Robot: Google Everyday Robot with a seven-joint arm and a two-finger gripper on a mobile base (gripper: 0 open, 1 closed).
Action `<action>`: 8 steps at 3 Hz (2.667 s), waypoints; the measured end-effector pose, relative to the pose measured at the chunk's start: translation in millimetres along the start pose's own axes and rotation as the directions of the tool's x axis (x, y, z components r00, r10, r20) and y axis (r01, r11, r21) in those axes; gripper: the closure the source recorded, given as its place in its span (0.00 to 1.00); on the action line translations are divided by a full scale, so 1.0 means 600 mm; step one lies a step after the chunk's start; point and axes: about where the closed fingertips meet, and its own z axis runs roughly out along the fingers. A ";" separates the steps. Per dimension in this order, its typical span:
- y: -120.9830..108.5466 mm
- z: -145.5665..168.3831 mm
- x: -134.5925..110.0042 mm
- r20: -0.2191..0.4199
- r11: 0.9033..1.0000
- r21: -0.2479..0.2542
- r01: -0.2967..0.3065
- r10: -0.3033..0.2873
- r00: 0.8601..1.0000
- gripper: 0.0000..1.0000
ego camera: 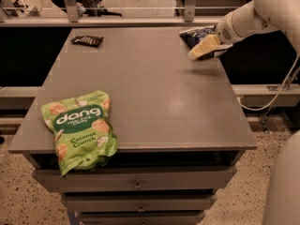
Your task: Move blue chip bag near rxbar chocolate
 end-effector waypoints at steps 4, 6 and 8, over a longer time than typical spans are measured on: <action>-0.037 0.040 -0.027 0.045 0.998 0.058 -0.002 0.000 0.999 0.64; -0.001 -0.061 -0.107 0.148 0.986 0.117 0.118 -0.134 0.980 1.00; 0.033 -0.056 -0.115 0.158 0.987 0.093 0.128 -0.141 0.977 1.00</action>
Offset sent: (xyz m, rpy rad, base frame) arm 0.0512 -0.0027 -0.0160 0.1202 -0.0091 -0.0848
